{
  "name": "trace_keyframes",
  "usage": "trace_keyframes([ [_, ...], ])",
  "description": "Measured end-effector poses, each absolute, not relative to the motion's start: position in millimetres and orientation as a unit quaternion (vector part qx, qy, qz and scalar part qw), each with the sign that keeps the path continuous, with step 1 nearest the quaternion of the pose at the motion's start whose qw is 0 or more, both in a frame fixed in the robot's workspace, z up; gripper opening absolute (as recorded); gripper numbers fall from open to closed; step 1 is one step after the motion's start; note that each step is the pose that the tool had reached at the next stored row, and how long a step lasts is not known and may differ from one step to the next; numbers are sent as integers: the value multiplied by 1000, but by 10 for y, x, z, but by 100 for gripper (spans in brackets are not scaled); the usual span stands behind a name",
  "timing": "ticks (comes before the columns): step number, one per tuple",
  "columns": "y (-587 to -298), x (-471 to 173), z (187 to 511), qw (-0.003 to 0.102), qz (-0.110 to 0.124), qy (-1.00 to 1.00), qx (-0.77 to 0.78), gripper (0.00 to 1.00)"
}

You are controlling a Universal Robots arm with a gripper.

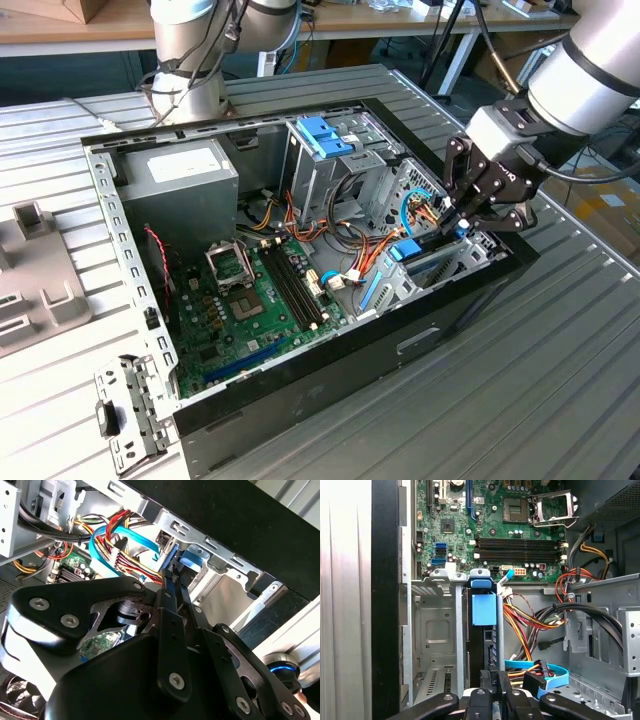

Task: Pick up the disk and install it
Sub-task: 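Insert the first disk wire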

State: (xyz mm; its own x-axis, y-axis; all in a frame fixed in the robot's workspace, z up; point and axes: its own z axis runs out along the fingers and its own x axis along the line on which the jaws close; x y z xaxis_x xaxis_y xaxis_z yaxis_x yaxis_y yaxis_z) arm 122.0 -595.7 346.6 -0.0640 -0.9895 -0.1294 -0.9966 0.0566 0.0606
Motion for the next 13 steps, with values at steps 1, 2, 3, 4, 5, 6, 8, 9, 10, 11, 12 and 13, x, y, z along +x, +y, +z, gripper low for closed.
trace_keyframes([
  [1,-5958,1218,3463,27,67,726,-684,17],
  [2,-5958,1215,3461,26,67,726,-684,17],
  [3,-5956,1213,3458,27,67,726,-684,17],
  [4,-5955,1212,3457,27,67,726,-684,17],
  [5,-5945,1212,3456,26,67,726,-684,17],
  [6,-5938,1212,3455,26,67,726,-684,17],
  [8,-5924,1212,3453,26,67,726,-684,17],
  [9,-5924,1212,3451,26,67,726,-684,17],
  [10,-5927,1212,3450,26,67,726,-684,17],
  [11,-5929,1212,3449,26,67,726,-684,17],
  [12,-5931,1212,3449,26,67,726,-684,17],
  [13,-5932,1212,3448,27,67,726,-684,17],
])
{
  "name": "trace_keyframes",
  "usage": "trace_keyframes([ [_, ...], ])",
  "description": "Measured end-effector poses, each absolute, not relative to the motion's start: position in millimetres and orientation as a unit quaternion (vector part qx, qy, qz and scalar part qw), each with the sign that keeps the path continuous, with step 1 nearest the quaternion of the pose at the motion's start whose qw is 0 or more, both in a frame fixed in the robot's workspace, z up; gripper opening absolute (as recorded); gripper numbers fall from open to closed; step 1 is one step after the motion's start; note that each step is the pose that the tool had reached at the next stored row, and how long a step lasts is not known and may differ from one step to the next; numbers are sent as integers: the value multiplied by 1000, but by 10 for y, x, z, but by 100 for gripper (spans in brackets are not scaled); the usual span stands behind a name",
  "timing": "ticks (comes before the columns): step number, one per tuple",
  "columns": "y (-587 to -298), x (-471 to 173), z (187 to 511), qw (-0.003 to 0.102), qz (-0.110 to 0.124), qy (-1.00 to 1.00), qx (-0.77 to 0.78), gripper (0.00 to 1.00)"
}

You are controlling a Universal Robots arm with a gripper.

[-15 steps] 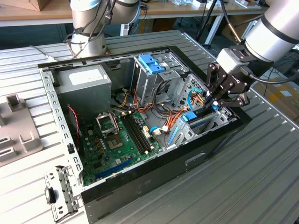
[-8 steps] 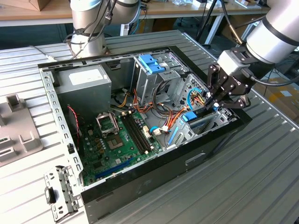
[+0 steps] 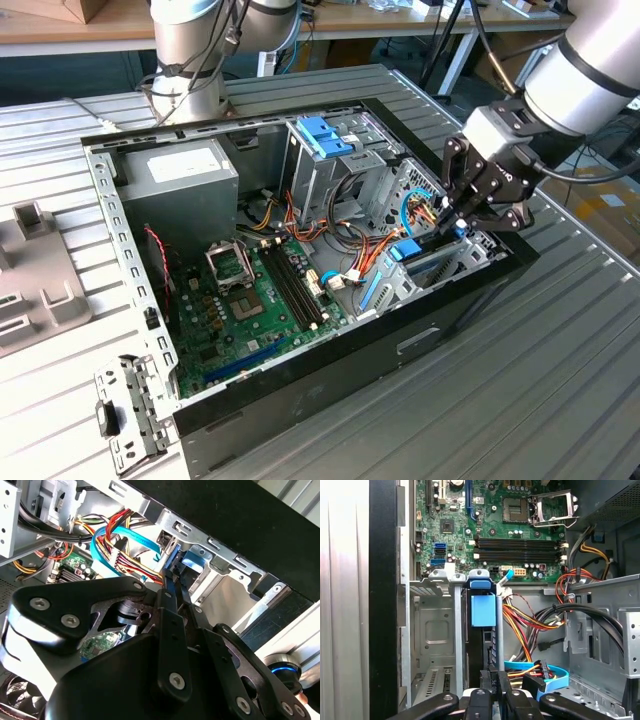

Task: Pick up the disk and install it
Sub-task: 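Insert the first disk wire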

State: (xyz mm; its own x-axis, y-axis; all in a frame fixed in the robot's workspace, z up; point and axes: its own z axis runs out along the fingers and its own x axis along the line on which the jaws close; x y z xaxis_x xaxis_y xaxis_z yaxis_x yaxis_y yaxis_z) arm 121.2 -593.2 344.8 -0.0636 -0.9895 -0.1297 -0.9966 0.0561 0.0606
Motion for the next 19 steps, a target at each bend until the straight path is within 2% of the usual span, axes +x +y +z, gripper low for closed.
trace_keyframes([
  [19,-5934,1208,3445,26,67,726,-684,17],
])
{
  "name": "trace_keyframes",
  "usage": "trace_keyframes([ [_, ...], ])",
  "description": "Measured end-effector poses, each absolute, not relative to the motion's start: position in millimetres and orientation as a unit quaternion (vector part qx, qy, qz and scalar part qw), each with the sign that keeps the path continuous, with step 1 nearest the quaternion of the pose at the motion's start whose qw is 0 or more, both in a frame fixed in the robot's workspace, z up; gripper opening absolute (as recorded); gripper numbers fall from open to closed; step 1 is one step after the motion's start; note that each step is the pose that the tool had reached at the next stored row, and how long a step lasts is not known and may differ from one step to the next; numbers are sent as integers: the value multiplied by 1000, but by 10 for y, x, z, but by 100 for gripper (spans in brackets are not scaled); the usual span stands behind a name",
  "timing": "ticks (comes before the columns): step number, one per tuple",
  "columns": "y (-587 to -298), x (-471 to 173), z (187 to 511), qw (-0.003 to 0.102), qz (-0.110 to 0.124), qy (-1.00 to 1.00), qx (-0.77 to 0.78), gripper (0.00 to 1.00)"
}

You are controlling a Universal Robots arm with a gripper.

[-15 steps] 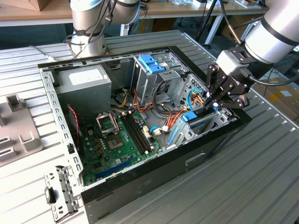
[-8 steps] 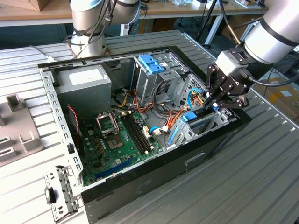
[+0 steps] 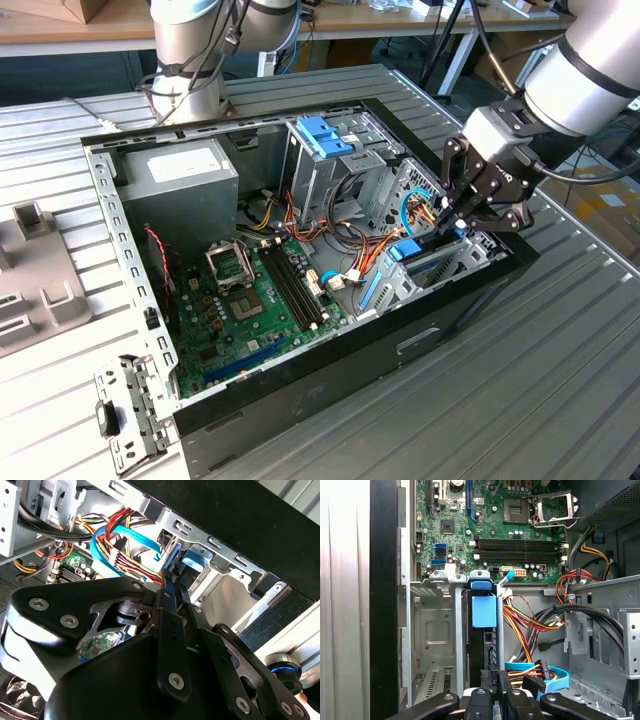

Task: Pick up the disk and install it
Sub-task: 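Insert the first disk wire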

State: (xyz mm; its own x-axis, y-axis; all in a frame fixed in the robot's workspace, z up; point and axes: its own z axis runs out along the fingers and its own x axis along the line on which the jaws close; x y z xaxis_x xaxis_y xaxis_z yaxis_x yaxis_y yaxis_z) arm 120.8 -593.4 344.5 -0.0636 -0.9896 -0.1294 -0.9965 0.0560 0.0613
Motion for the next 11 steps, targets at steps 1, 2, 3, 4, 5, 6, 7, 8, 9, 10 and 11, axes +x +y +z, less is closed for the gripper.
trace_keyframes([
  [1,-5934,1208,3442,26,67,726,-684,17],
  [2,-5934,1208,3439,26,67,726,-684,17],
  [3,-5934,1208,3435,26,67,726,-684,17],
  [4,-5934,1208,3432,26,67,726,-684,17],
  [5,-5934,1208,3430,26,67,726,-684,17],
  [6,-5934,1208,3429,26,67,726,-684,17],
  [7,-5934,1208,3428,26,67,726,-684,17],
  [8,-5934,1208,3428,26,67,726,-684,17],
  [9,-5934,1208,3427,26,67,725,-685,17],
  [10,-5934,1208,3429,26,67,725,-685,17],
  [11,-5934,1208,3433,26,67,725,-685,17],
])
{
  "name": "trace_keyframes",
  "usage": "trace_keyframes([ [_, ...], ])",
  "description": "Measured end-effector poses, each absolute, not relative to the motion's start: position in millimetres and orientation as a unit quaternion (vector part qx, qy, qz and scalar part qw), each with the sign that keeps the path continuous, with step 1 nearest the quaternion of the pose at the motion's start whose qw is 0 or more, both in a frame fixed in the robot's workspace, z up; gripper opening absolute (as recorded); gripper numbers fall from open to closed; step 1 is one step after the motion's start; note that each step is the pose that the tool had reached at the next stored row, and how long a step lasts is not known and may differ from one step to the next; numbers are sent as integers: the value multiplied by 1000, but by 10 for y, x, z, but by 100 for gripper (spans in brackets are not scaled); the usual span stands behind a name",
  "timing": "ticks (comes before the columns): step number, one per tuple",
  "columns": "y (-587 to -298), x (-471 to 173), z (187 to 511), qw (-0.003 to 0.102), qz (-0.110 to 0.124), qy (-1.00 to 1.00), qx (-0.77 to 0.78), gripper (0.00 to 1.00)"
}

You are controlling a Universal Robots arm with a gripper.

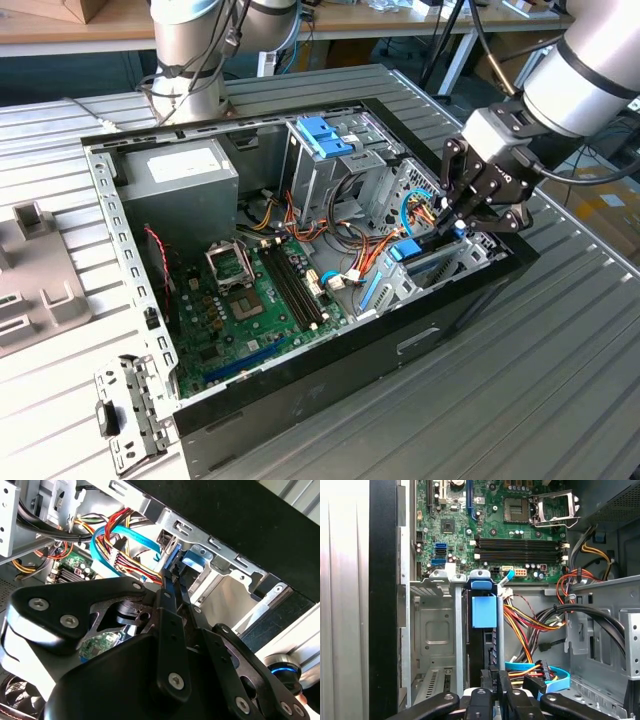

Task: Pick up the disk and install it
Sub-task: 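Insert the first disk wire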

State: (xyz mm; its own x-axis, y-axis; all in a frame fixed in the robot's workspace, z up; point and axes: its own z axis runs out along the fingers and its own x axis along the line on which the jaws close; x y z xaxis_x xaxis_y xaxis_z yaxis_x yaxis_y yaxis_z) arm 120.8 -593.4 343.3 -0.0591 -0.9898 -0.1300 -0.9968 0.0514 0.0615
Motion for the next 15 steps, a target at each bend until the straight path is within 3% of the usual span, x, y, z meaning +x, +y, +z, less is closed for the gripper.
trace_keyframes([
  [15,-5934,1221,3446,26,67,723,-687,17],
])
